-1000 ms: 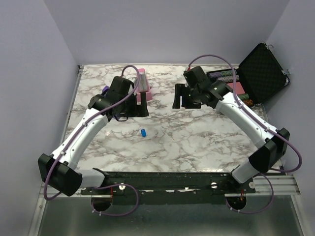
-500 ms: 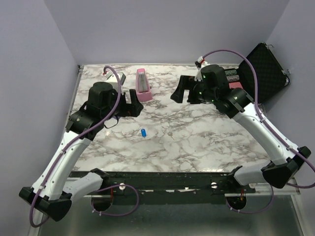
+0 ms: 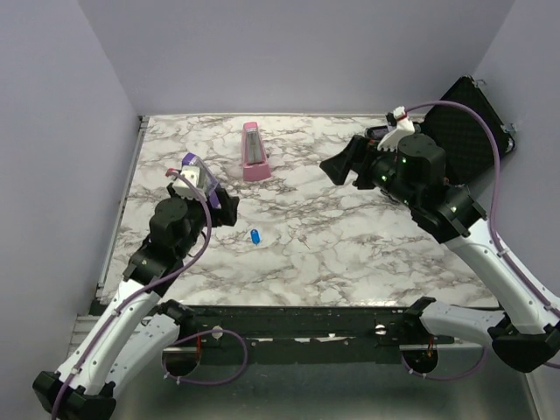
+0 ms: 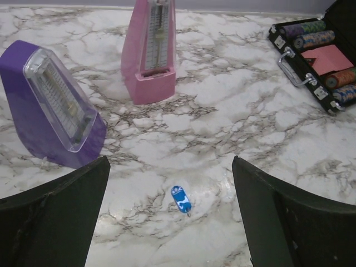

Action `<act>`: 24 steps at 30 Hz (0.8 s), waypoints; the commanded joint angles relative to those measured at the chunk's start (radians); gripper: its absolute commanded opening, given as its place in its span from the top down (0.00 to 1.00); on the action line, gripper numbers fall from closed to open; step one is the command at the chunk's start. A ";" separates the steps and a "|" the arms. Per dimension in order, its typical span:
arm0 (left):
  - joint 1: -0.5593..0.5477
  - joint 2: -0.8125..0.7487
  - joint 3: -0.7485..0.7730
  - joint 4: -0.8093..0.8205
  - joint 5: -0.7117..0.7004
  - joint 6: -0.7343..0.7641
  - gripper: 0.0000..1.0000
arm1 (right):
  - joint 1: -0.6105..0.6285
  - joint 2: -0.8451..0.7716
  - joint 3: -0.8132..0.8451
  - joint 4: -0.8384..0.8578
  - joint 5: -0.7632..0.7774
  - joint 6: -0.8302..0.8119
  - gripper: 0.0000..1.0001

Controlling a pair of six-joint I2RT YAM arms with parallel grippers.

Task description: Remove the keys from the keyring

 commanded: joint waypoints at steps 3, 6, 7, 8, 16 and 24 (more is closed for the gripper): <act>0.028 -0.047 -0.219 0.292 -0.180 0.036 0.01 | -0.005 -0.070 -0.081 0.074 0.047 0.049 0.00; 0.071 -0.009 -0.254 0.322 -0.166 0.023 0.01 | -0.003 -0.107 -0.119 0.086 0.067 0.055 0.00; 0.077 0.003 -0.269 0.335 -0.158 0.023 0.01 | -0.005 -0.123 -0.132 0.092 0.076 0.054 0.00; 0.088 0.017 -0.279 0.350 -0.149 0.023 0.01 | -0.005 -0.133 -0.141 0.095 0.083 0.057 0.00; 0.142 0.138 -0.362 0.488 -0.119 0.045 0.01 | -0.005 -0.215 -0.224 0.101 0.115 0.074 0.00; 0.189 0.243 -0.340 0.638 -0.034 0.080 0.01 | -0.006 -0.255 -0.307 0.101 0.078 0.167 0.00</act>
